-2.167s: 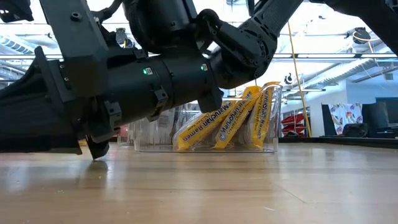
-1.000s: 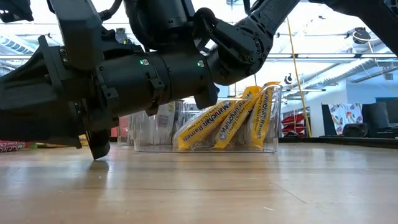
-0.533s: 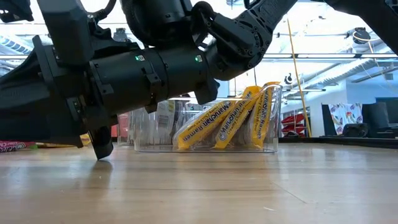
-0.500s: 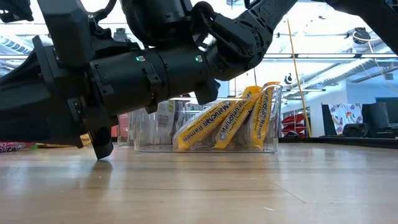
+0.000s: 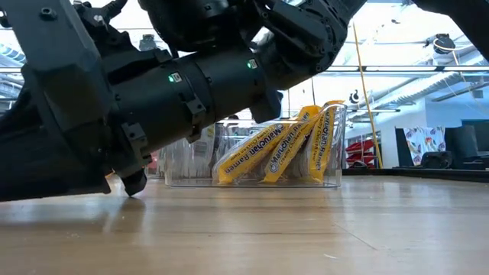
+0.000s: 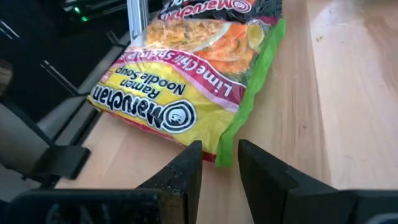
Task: Sort Maruchan noodles
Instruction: Put the green noodle pack into the top right transparent bin
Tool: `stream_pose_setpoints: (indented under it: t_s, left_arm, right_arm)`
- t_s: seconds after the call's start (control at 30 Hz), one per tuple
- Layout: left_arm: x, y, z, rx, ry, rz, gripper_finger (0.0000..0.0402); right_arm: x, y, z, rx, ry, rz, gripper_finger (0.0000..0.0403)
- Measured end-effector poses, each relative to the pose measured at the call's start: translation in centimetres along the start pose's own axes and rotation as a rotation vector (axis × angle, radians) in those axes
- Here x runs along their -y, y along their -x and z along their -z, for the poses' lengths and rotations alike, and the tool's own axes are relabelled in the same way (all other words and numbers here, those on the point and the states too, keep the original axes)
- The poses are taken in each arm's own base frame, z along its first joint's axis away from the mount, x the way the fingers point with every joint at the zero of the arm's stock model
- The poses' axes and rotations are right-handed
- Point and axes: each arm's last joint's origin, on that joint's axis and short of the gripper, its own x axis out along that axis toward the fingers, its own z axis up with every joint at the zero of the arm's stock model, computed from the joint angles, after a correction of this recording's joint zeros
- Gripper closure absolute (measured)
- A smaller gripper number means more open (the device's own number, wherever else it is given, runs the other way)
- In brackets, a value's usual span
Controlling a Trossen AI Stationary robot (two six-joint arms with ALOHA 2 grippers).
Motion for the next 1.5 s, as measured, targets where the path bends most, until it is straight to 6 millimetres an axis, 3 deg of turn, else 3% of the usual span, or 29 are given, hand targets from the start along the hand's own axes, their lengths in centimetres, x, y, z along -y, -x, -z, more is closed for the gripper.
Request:
stream_pose_setpoints:
  t_s: [0.47, 1.2, 1.5]
  left_arm:
    - [0.0, 0.0, 0.0, 0.0, -0.005, 0.0, 0.0323]
    - [0.0, 0.0, 0.0, -0.001, 0.01, 0.001, 0.0323]
    - [0.0, 0.0, 0.0, -0.001, 0.03, 0.001, 0.0323]
  right_arm:
    - [-0.4, 0.1, -0.6, 0.041, -0.01, -0.095, 0.0305]
    - [-0.4, 0.1, -1.0, 0.1, 0.025, -0.089, 0.0306]
    - [-0.4, 0.0, -1.0, 0.107, 0.065, -0.081, 0.0365]
